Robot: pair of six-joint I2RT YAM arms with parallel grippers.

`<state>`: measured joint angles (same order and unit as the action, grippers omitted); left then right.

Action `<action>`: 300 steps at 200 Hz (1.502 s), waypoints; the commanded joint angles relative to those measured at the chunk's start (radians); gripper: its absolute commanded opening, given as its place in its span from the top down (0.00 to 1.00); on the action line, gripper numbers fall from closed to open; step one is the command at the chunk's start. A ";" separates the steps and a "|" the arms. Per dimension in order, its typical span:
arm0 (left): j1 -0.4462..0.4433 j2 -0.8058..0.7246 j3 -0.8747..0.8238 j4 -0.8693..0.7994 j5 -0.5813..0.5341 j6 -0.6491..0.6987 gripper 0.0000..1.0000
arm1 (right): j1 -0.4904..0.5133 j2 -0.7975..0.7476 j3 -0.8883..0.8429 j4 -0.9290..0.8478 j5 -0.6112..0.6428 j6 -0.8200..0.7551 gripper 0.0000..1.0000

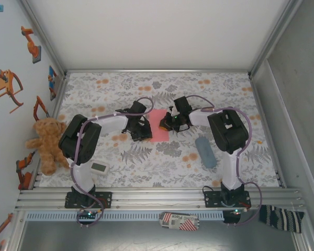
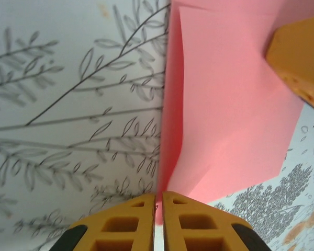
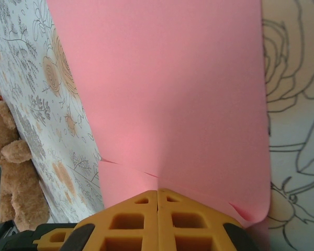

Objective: Fold a paper plane with a square sheet of paper (pick it up from the middle)
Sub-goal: Fold the triangle a second time at the center of the table.

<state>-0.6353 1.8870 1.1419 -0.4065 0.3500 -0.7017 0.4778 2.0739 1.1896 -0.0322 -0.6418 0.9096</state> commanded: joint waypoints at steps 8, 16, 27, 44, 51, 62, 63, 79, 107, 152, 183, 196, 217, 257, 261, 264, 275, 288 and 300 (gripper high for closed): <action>-0.003 -0.078 0.011 0.002 0.007 0.004 0.87 | -0.011 0.094 -0.038 -0.139 0.129 -0.005 1.00; -0.003 -0.080 0.012 0.030 0.027 -0.007 0.87 | -0.011 0.094 -0.038 -0.140 0.130 -0.005 1.00; -0.002 -0.077 0.020 0.051 0.039 -0.015 0.87 | -0.011 0.092 -0.039 -0.139 0.134 -0.007 1.00; -0.001 -0.055 0.041 0.057 0.047 -0.016 0.87 | -0.011 0.090 -0.040 -0.140 0.134 -0.009 1.00; -0.003 -0.040 0.052 0.064 0.060 -0.019 0.87 | -0.011 0.090 -0.042 -0.140 0.135 -0.010 1.00; -0.011 -0.014 0.071 0.080 0.088 -0.028 0.87 | -0.011 0.091 -0.042 -0.142 0.136 -0.009 1.00; -0.011 -0.010 0.073 0.082 0.090 -0.028 0.87 | -0.011 0.091 -0.041 -0.142 0.136 -0.009 1.00; -0.032 0.025 0.105 0.084 0.104 -0.027 0.87 | -0.011 0.092 -0.042 -0.142 0.135 -0.009 1.00; -0.035 0.077 0.128 0.079 0.106 -0.030 0.87 | -0.012 0.094 -0.039 -0.141 0.136 -0.011 1.00; -0.027 0.116 0.121 0.064 0.110 -0.025 0.87 | -0.012 0.097 -0.041 -0.146 0.138 -0.011 1.00; -0.011 0.107 0.089 0.060 0.099 -0.010 0.87 | -0.013 0.099 -0.040 -0.150 0.141 -0.011 1.00; 0.001 0.102 0.069 0.065 0.099 -0.006 0.87 | -0.015 0.100 -0.038 -0.155 0.143 -0.015 1.00; 0.017 0.090 0.035 0.081 0.112 -0.002 0.87 | -0.015 0.105 -0.039 -0.167 0.151 -0.020 1.00; 0.026 0.086 -0.015 0.103 0.139 0.001 0.87 | -0.018 0.108 -0.039 -0.180 0.157 -0.026 1.00; 0.025 0.084 -0.020 0.103 0.138 0.002 0.87 | -0.019 0.109 -0.038 -0.181 0.157 -0.026 1.00; 0.024 0.083 -0.022 0.103 0.138 0.003 0.87 | -0.020 0.108 -0.038 -0.182 0.157 -0.027 1.00; 0.026 0.078 -0.035 0.096 0.139 0.009 0.87 | -0.021 0.109 -0.038 -0.182 0.157 -0.026 1.00; 0.025 0.072 -0.047 0.083 0.136 0.022 0.87 | -0.022 0.108 -0.037 -0.184 0.157 -0.028 1.00; 0.026 0.064 -0.056 0.057 0.124 0.037 0.87 | -0.022 0.109 -0.036 -0.184 0.157 -0.028 1.00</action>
<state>-0.6163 1.9671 1.1378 -0.2173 0.5098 -0.7113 0.4751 2.0766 1.1938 -0.0441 -0.6426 0.8978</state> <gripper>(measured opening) 0.131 0.049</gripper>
